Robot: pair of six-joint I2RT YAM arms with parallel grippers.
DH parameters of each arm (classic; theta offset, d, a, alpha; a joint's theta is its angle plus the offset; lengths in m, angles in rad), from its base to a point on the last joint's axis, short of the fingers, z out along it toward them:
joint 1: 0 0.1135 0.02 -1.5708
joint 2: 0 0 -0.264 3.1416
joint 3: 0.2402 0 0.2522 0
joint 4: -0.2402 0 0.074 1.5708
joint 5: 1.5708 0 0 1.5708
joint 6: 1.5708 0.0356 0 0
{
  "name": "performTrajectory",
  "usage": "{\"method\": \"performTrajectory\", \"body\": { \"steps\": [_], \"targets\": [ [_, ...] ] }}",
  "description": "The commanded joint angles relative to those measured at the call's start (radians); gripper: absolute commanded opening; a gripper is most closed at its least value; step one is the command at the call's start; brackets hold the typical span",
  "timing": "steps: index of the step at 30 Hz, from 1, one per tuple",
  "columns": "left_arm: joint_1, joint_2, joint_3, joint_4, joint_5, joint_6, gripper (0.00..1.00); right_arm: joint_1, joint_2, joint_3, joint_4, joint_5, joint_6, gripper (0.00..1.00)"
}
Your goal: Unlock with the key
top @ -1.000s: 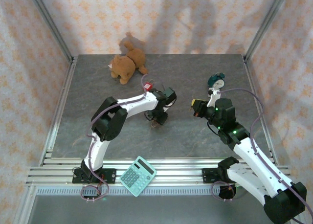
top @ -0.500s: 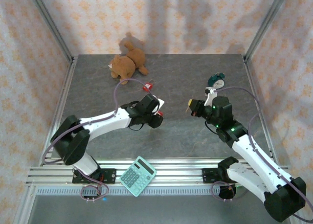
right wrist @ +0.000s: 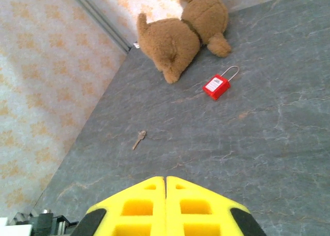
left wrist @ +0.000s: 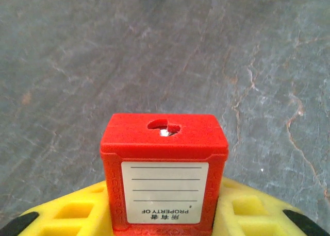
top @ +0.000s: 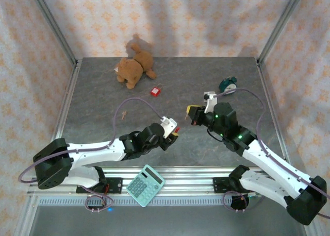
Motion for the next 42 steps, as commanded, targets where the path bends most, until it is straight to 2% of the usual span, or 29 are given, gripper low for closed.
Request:
{"method": "performTrajectory", "body": {
  "steps": [1,6,10,25,42],
  "targets": [
    [-0.047,-0.037,-0.018,0.117,-0.135,0.058,0.39,0.027,-0.037,-0.007,0.027,0.059,-0.011,0.02],
    [-0.114,-0.017,-0.026,0.161,-0.226,0.112,0.38,0.061,-0.037,-0.045,0.082,0.054,0.037,0.02],
    [-0.132,-0.003,-0.032,0.197,-0.250,0.108,0.38,0.099,-0.035,-0.058,0.100,0.091,0.042,0.02],
    [-0.133,0.017,-0.005,0.185,-0.282,0.113,0.37,0.127,-0.007,-0.087,0.130,0.106,0.069,0.01],
    [-0.132,0.032,-0.004,0.240,-0.305,0.041,0.36,0.145,0.002,-0.120,0.149,0.140,0.098,0.00]
  ]
}}
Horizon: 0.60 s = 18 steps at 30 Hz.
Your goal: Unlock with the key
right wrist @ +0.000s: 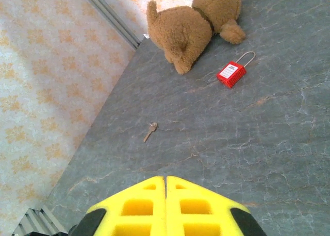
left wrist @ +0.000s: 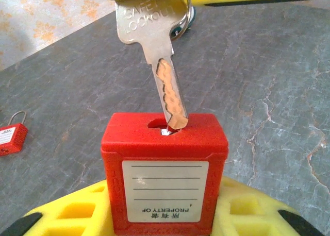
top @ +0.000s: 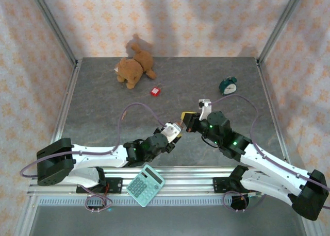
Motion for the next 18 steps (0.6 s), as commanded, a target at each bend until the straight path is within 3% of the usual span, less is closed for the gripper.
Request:
{"method": "performTrajectory", "body": {
  "steps": [1,18],
  "targets": [
    [-0.005,0.000,0.025,0.067,-0.043,-0.033,0.35,0.014,0.008,-0.020,0.027,0.027,0.015,0.00],
    [-0.005,0.003,0.036,0.094,-0.033,-0.100,0.35,0.054,0.008,-0.049,0.071,0.099,0.000,0.00]
  ]
}}
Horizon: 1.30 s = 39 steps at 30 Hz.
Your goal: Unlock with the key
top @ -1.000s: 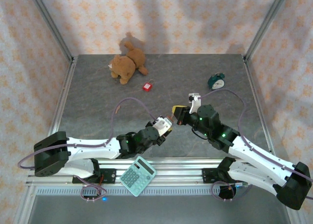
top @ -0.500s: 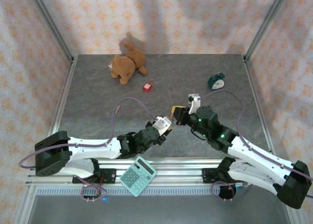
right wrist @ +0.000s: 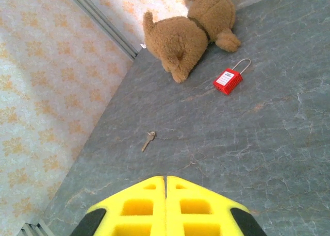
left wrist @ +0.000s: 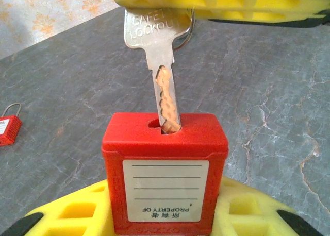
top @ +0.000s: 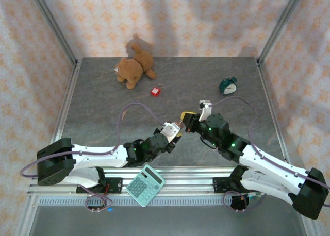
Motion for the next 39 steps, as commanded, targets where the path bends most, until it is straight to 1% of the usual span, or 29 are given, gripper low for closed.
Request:
{"method": "performTrajectory", "body": {
  "steps": [1,12,22,30,39],
  "targets": [
    [-0.004,0.005,0.037,0.091,-0.030,-0.036,0.35,0.027,0.006,-0.003,-0.010,0.034,-0.021,0.00],
    [-0.003,0.022,0.072,0.087,-0.061,-0.062,0.34,0.031,0.006,-0.031,-0.010,-0.014,-0.036,0.00],
    [0.000,-0.021,0.071,0.123,-0.045,-0.093,0.34,0.050,0.016,-0.029,-0.024,-0.077,-0.062,0.00],
    [0.025,-0.061,0.068,0.134,-0.001,-0.142,0.33,0.050,0.033,-0.038,-0.036,-0.080,-0.083,0.00],
    [0.032,-0.066,0.087,0.111,0.015,-0.129,0.32,0.051,0.078,-0.033,-0.031,-0.098,-0.086,0.00]
  ]
}}
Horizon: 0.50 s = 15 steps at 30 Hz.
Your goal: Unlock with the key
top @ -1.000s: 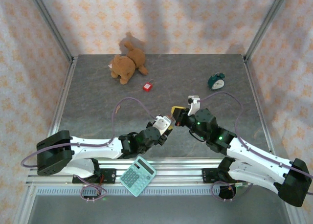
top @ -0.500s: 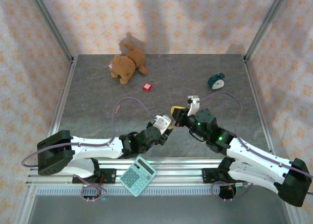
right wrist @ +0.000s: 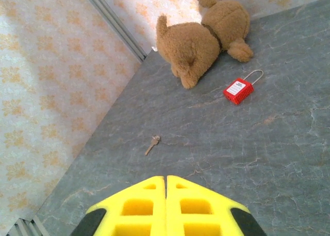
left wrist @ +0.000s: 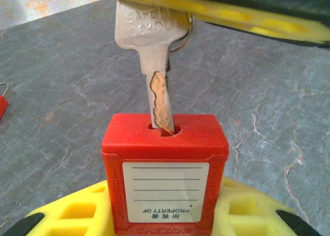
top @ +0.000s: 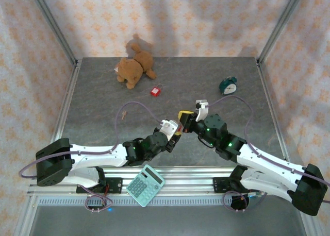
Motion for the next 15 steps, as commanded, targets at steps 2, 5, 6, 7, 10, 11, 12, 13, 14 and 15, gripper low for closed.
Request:
{"method": "performTrajectory", "body": {
  "steps": [2,5,6,7,10,11,12,13,14,15],
  "targets": [
    [0.016,-0.052,0.072,0.158,-0.020,-0.019,0.32,0.032,0.032,-0.027,-0.121,-0.096,-0.019,0.00],
    [0.023,-0.054,0.073,0.163,-0.021,-0.024,0.32,0.033,0.032,-0.031,-0.131,-0.101,-0.020,0.00],
    [0.024,-0.053,0.075,0.164,-0.023,-0.024,0.32,0.035,0.029,-0.034,-0.133,-0.103,-0.020,0.00],
    [0.025,-0.054,0.076,0.165,-0.026,-0.026,0.32,0.036,0.026,-0.039,-0.133,-0.106,-0.020,0.00],
    [0.039,-0.060,0.075,0.180,-0.017,-0.046,0.32,0.050,0.017,-0.047,-0.136,-0.101,-0.025,0.00],
    [0.045,-0.062,0.072,0.187,-0.012,-0.053,0.32,0.052,0.017,-0.049,-0.136,-0.103,-0.024,0.00],
    [0.049,-0.066,0.070,0.195,-0.008,-0.060,0.32,0.053,0.018,-0.053,-0.134,-0.109,-0.024,0.00],
    [0.054,-0.068,0.069,0.201,-0.005,-0.064,0.32,0.053,0.016,-0.055,-0.133,-0.114,-0.025,0.00],
    [0.058,-0.070,0.067,0.201,0.001,-0.068,0.32,0.053,0.015,-0.056,-0.131,-0.119,-0.026,0.00],
    [0.061,-0.072,0.066,0.202,0.004,-0.070,0.32,0.054,0.015,-0.058,-0.131,-0.129,-0.029,0.00]
  ]
}}
